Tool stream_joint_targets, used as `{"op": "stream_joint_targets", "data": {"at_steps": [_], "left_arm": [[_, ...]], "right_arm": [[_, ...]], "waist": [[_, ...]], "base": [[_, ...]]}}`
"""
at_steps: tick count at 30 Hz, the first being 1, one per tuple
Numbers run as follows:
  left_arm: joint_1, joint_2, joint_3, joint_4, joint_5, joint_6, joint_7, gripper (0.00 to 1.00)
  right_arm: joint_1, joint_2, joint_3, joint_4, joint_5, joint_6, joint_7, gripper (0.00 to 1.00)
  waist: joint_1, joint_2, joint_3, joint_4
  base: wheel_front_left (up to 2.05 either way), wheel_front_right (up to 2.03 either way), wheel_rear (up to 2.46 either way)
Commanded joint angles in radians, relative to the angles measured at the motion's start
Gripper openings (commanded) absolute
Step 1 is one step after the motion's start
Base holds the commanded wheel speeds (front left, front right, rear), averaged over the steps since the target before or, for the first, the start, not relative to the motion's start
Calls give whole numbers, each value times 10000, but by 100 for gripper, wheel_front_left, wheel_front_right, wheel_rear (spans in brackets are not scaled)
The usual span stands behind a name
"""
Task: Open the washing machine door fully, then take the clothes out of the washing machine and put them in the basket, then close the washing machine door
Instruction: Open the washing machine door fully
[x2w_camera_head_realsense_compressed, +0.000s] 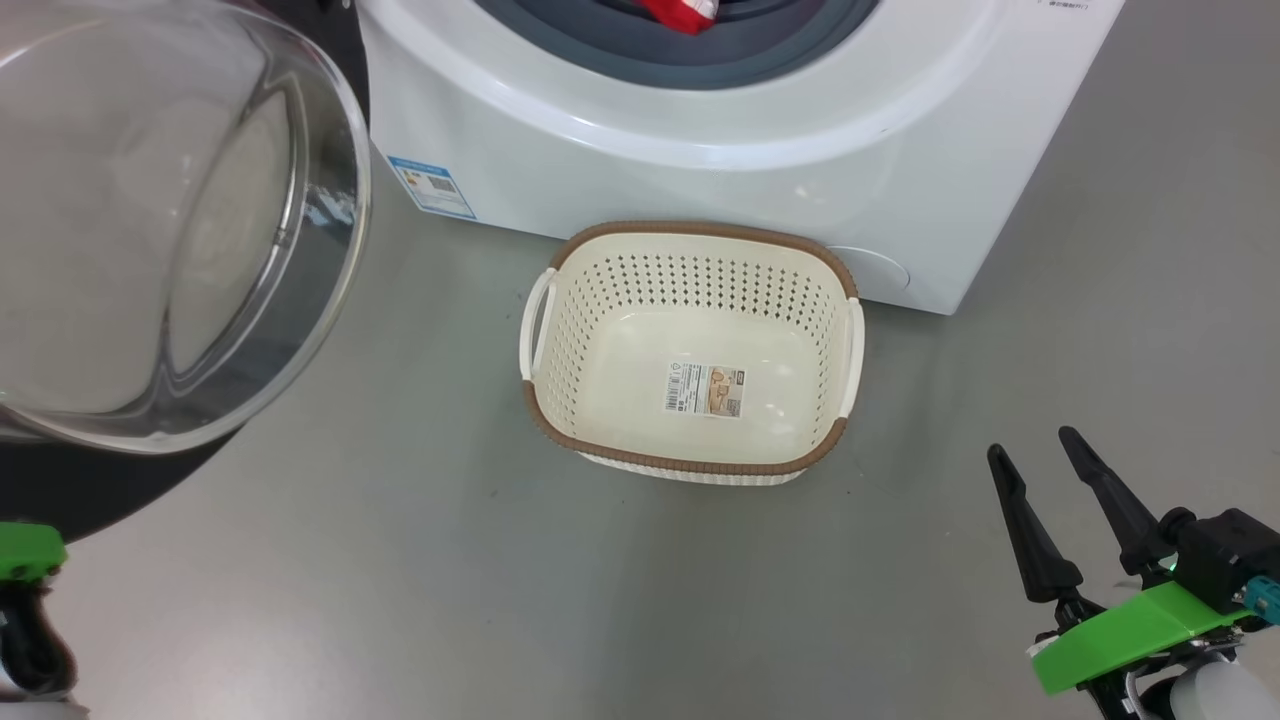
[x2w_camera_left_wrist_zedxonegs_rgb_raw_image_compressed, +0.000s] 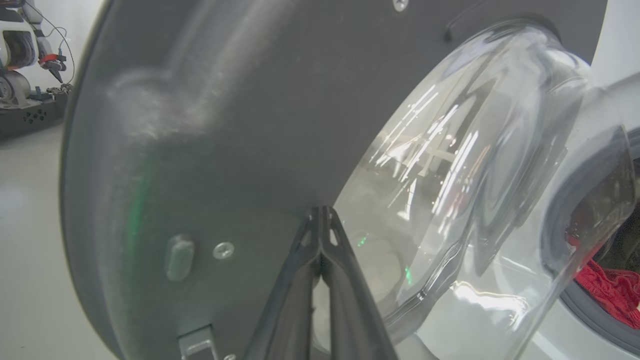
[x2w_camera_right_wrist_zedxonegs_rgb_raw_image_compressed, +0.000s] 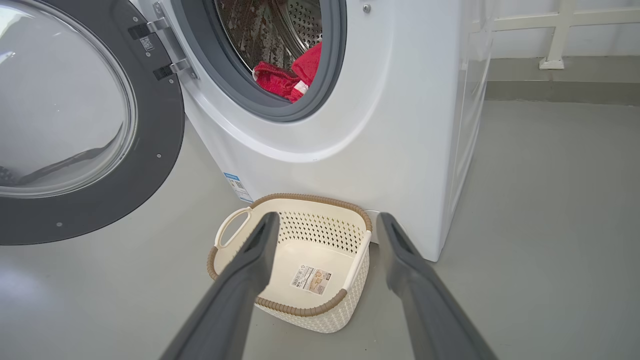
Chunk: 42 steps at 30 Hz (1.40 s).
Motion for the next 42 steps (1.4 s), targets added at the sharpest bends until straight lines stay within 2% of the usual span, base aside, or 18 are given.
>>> {"op": "stream_joint_targets", "data": {"at_steps": [1,17,28,32,34,40,41,42], "left_arm": [[-213,671,394,-176,150,20,-51,0],[-525,781,816,190,379,18,-51,0],[114,786,21,292,44,18,-51,0],[454,600,-279,39,-18,18,-51,17],[692,512,-540,-123,10,18,-51,31],[1549,307,-1370,-671,-42,18,-51,49],[1681,275,-1468,-772,-72,18,-51,56],[1807,240,-1576,-892,-88,18,-51,70]], "right_arm": [[-301,-160,168,-270,-181,4,-92,100],[-437,-193,114,-400,-203,4,-92,100],[-309,41,214,-255,-176,4,-92,100],[-229,152,274,-225,-170,4,-92,100],[-183,220,299,-210,-157,4,-92,100],[-26,408,384,-164,-139,4,-92,100],[-5,430,388,-159,-136,4,-92,100],[7,444,388,-157,-134,4,-92,100]], "waist": [[0,0,76,-33],[0,0,225,-95],[0,0,-318,-114],[0,0,-510,-108],[0,0,-627,-121],[0,0,-938,-197],[0,0,-980,-208],[0,0,-1015,-220]], "base": [[0,0,0],[0,0,0],[0,0,0],[0,0,0],[0,0,0],[0,0,0],[0,0,0],[0,0,0]]}}
